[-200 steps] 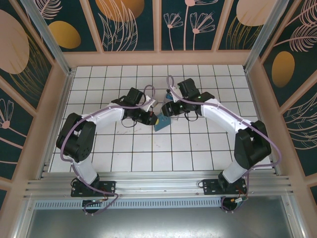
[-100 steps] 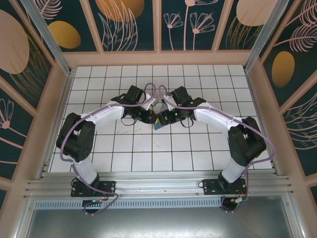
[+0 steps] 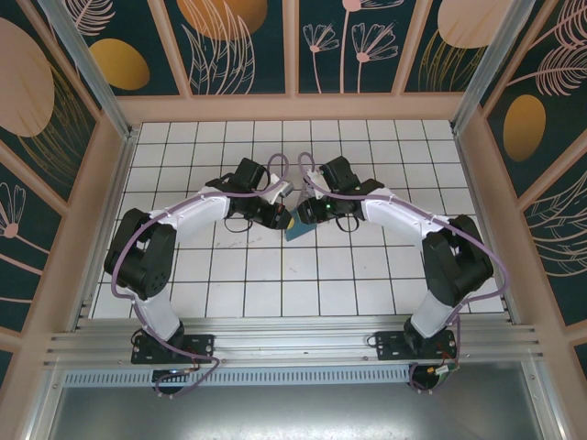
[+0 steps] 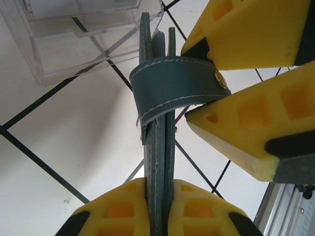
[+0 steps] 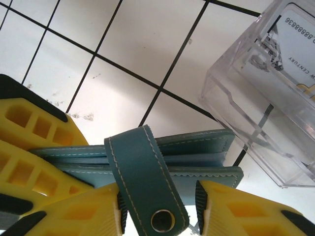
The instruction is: Put the credit cards into the card holder
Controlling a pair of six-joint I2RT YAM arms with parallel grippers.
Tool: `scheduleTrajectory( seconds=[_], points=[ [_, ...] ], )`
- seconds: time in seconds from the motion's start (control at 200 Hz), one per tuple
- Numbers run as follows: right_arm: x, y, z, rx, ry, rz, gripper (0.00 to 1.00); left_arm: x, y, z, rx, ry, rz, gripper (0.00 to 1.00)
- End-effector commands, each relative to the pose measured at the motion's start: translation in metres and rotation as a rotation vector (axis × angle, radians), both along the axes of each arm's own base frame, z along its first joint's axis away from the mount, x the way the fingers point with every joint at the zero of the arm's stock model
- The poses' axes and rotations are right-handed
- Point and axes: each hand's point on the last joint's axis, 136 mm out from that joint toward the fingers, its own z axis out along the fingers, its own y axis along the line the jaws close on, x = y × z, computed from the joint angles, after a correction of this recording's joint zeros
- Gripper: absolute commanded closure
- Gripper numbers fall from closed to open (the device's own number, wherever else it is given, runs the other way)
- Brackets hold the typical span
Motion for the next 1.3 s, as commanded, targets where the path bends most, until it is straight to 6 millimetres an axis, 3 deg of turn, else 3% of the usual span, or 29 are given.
scheduleTrajectory(
  seconds=[0.0,0.14,0.29,0.43,0.621,0.736,0.836,1.061,1.076,1.296],
  points=[
    [0.000,0.008,0.014,0.055,-0.016,0.015,0.62,0.004,-0.003,0.012,-0.016,-0.032,-0.023,0.94],
    [-0.004,0.006,0.011,0.088,0.015,0.031,0.81,0.009,0.003,0.006,0.031,-0.045,-0.002,0.92],
    [-0.021,0.002,0.013,0.080,0.090,0.080,0.85,0.026,0.020,-0.002,0.151,-0.101,0.091,0.68],
    [-0.043,-0.006,0.003,0.058,0.200,0.098,0.86,0.047,0.031,0.004,0.208,-0.170,0.185,0.50],
    [-0.078,0.008,0.027,0.177,0.378,0.139,0.86,0.062,0.026,0.015,0.183,-0.210,0.223,0.48],
    [-0.097,0.026,0.046,0.347,0.527,0.154,0.85,0.070,0.022,0.023,0.155,-0.226,0.259,0.48],
    [-0.104,0.037,0.046,0.512,0.656,0.116,0.85,0.075,0.023,0.030,0.137,-0.247,0.298,0.48],
    [-0.085,0.035,0.038,0.675,0.706,-0.086,0.86,0.073,0.030,0.028,0.122,-0.263,0.351,0.48],
    [-0.084,0.035,0.038,0.674,0.703,-0.094,0.86,0.072,0.030,0.038,0.102,-0.281,0.354,0.48],
    [-0.058,0.003,0.024,0.321,0.454,-0.193,0.87,0.059,0.022,0.051,-0.035,-0.297,0.348,0.48]
  ],
)
